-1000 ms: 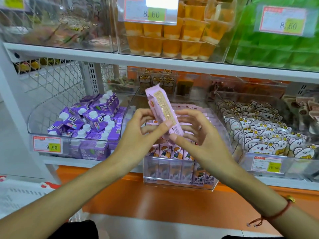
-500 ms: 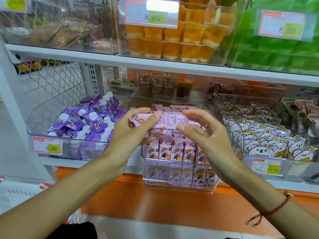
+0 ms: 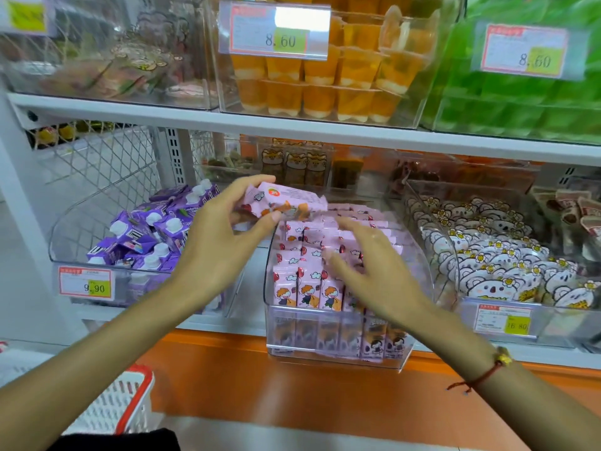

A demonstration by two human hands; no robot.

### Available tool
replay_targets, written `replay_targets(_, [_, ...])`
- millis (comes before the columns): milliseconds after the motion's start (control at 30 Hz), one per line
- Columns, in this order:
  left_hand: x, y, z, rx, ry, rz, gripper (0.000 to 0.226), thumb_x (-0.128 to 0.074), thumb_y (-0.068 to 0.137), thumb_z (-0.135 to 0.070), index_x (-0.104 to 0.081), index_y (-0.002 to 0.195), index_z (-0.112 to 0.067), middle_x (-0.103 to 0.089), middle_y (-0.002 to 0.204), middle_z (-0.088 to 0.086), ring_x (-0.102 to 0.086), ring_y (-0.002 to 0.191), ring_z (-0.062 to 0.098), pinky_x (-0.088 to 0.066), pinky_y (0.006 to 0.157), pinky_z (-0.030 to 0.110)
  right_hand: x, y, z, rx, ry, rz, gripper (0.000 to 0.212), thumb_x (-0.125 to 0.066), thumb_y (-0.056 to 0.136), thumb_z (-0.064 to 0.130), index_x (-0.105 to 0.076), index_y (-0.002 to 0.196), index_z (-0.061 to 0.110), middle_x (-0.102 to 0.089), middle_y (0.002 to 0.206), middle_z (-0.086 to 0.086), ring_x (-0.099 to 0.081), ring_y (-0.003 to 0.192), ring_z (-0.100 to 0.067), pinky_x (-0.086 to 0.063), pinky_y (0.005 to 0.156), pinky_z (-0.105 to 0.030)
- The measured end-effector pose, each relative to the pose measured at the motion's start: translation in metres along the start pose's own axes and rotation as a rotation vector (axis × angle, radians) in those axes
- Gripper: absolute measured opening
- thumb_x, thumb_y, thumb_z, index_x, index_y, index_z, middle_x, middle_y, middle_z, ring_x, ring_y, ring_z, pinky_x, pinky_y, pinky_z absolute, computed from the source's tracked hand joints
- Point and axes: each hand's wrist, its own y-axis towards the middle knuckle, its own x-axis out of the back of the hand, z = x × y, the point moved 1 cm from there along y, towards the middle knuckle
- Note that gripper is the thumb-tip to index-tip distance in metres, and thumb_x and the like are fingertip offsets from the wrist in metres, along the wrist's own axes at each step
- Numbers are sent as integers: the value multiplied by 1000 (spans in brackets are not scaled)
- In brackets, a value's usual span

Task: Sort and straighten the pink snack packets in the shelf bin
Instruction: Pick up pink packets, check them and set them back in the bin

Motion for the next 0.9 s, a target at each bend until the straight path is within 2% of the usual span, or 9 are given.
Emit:
replay_targets(67, [2,9,3,-20,115,24,40,-68,83,-32,-55,120,-39,-63,106,-27,-66,85,-1,-55,79,22,-6,-3,-5,55,-219,130,56,-43,96,48,-34,146,24,-36,151,0,-30,138,-17,-29,110,-33])
replay_targets(133, [0,17,4,-27,234,68,46,-70,78,-42,-50,119,-34,-59,103,-33,-65,81,-4,-53,76,19,-8,-5,-8,37,-227,197,55,-39,97,50,-33,147,27,-27,156,1,-25,142,-16,-25,113,-34])
replay_targets(267, [0,36,7,-88,513,242,35,-74,82,-28,-51,108,-29,-70,98,-12,-69,82,11,-55,77,39,-6,-5,-8,30,-213,210,55,-37,97,52,-33,147,30,-23,158,5,-23,142,-14,-25,114,-34])
replay_targets(400, [0,57,-2,-149,837,449,34,-71,83,-36,-52,111,-34,-70,96,-9,-65,91,19,-50,74,35,-6,-4,-9,31,-224,222,55,-36,97,52,-31,148,31,-21,158,6,-21,143,-14,-24,115,-35])
replay_targets(500, [-12,74,-2,-237,1021,508,37,-67,85,-36,-56,120,-27,-63,112,-3,-59,104,27,-44,72,34,-7,-4,-9,31,-232,223,55,-36,97,52,-31,148,31,-21,158,6,-21,143,-13,-24,115,-35])
replay_targets(567, [-23,81,2,-259,1083,551,36,-67,85,-36,-60,118,-21,-56,109,-1,-56,105,26,-40,69,33,-7,-4,-9,31,-226,222,54,-36,97,52,-30,148,32,-20,158,7,-21,143,-13,-24,115,-36])
replay_targets(733, [-35,83,18,-165,1070,541,34,-70,81,-38,-63,112,-26,-60,93,-5,-59,100,21,-33,63,28,-8,-5,-10,32,-213,206,53,-36,98,52,-30,148,34,-20,158,9,-21,143,-12,-23,116,-34])
replay_targets(900, [-30,75,16,-136,1029,510,29,-64,86,-34,-66,114,-30,-64,118,-6,-56,107,17,-38,67,28,-8,-5,-11,38,-211,209,52,-37,98,50,-32,147,34,-22,158,9,-22,143,-12,-24,115,-36])
